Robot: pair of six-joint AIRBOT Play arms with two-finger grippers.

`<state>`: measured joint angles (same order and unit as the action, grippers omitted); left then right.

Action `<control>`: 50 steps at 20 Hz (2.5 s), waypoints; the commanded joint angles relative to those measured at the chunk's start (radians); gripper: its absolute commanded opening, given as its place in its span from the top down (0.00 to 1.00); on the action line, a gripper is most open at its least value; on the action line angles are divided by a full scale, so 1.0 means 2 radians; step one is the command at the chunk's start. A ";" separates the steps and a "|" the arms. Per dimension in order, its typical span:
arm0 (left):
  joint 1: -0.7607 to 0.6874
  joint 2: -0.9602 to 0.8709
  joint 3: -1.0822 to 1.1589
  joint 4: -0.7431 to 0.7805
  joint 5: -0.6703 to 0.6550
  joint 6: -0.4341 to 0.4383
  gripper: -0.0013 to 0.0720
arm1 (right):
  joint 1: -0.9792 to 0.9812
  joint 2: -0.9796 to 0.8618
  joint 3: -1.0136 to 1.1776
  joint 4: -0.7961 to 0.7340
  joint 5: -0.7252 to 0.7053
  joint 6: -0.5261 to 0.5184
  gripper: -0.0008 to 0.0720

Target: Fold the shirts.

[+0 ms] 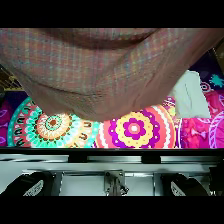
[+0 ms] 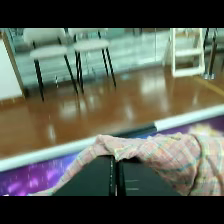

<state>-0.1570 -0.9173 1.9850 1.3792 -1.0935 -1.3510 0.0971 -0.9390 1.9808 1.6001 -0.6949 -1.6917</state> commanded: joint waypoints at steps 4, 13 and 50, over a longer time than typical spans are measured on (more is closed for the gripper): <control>0.000 0.004 -0.148 0.008 -0.140 -0.004 0.95 | 0.000 -0.105 0.001 0.055 0.250 0.092 0.92; -0.001 0.002 -0.604 -0.169 0.098 -0.051 0.95 | 0.002 -0.361 0.001 0.162 -0.025 0.121 0.92; 0.000 0.003 -0.562 -0.226 0.176 0.070 0.95 | 0.096 -0.049 -0.790 0.346 -0.238 0.122 0.06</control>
<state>-0.1570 -0.9115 0.8604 0.9260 -0.7406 -1.2114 0.2184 -0.9878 0.4137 2.2482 -1.2572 -1.4334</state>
